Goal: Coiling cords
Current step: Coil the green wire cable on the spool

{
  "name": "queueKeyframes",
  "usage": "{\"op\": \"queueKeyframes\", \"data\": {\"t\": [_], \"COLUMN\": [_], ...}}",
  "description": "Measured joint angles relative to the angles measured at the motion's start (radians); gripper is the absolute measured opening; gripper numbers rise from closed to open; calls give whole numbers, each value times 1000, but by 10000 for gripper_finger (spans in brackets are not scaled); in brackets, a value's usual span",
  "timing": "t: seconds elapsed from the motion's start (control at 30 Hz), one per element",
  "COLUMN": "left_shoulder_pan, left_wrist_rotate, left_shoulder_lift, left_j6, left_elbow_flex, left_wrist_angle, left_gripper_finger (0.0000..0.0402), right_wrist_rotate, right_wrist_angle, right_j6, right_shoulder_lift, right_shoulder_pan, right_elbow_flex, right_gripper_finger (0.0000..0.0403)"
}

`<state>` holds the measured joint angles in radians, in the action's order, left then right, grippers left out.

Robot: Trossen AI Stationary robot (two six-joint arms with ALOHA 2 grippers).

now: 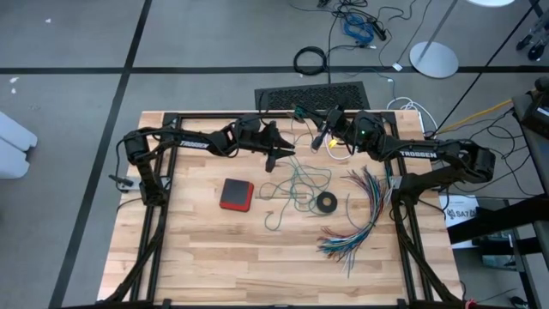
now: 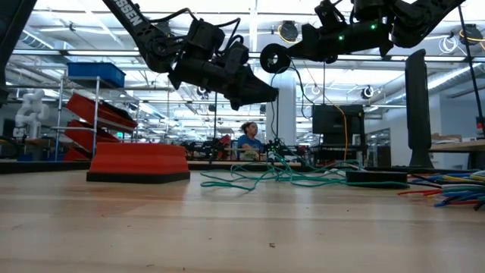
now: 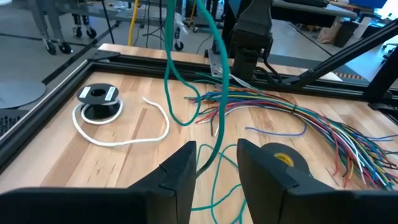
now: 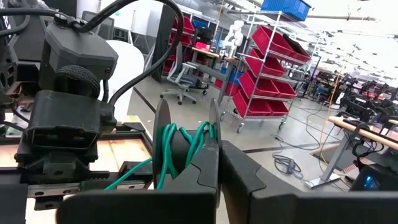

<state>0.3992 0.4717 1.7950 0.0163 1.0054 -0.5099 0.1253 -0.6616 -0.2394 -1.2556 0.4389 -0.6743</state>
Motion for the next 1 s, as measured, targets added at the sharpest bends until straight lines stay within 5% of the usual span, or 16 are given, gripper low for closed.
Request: {"op": "queueKeyframes", "data": {"t": [0.13, 0.33, 1.0], "left_shoulder_pan": [0, -8, -213], "left_wrist_rotate": [-10, -31, -210], "left_shoulder_lift": [0, 0, 200], "left_j6": [22, 72, -13], "left_elbow_flex": [0, 0, 1], "left_wrist_angle": [34, 70, -66], "left_gripper_finger": [98, 10, 1], "right_wrist_rotate": [0, 0, 2], "right_wrist_angle": [2, -2, -97], "right_j6": [0, 0, -9], "right_shoulder_lift": [0, 0, 0], "right_shoulder_pan": [0, 0, 0], "right_elbow_flex": [0, 0, -1], "right_gripper_finger": [0, 0, 0]}}
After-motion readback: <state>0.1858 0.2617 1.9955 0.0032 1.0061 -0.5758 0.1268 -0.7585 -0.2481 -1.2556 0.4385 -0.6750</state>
